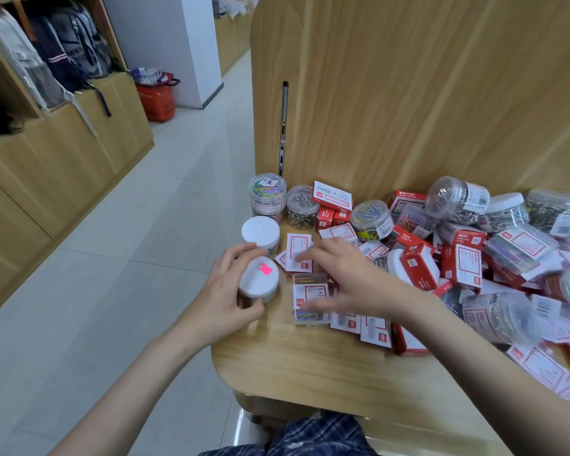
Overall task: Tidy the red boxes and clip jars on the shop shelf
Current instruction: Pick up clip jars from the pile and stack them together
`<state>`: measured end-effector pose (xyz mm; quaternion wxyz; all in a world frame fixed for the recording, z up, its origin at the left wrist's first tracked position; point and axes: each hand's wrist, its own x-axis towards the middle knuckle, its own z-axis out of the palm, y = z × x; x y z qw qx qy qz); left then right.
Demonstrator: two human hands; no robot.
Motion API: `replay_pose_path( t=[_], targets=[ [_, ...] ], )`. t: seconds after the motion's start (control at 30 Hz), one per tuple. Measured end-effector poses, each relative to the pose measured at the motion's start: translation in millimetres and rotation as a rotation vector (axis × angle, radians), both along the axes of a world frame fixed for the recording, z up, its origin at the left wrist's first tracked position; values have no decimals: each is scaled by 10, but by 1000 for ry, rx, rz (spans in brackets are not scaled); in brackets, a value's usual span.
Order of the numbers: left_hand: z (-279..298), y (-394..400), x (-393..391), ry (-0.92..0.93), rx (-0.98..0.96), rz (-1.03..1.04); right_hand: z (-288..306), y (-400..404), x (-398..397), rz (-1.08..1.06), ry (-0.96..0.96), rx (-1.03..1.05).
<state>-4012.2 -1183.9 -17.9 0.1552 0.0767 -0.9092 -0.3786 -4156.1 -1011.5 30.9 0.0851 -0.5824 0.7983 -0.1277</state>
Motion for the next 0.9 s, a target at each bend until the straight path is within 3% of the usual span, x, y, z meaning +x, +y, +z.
replay_pose_path(
  t=[0.1, 0.23, 0.47, 0.6, 0.8, 0.9],
  targets=[
    [10, 56, 30, 51, -19, 36, 84, -218, -118, -135, 21, -33],
    [-5, 79, 58, 76, -55, 74, 36, -527, -82, -259, 150, 207],
    [-52, 42, 48, 31, -27, 98, -22, -730, -61, -382, 177, 357],
    [-50, 41, 63, 36, -13, 90, -86, -688, -86, -407, 122, 170],
    [-39, 51, 46, 39, -15, 74, 427, -356, -168, -356, -419, -217],
    [-46, 62, 38, 47, -21, 69, 637, -72, -243, -304, -381, -189]
  ],
)
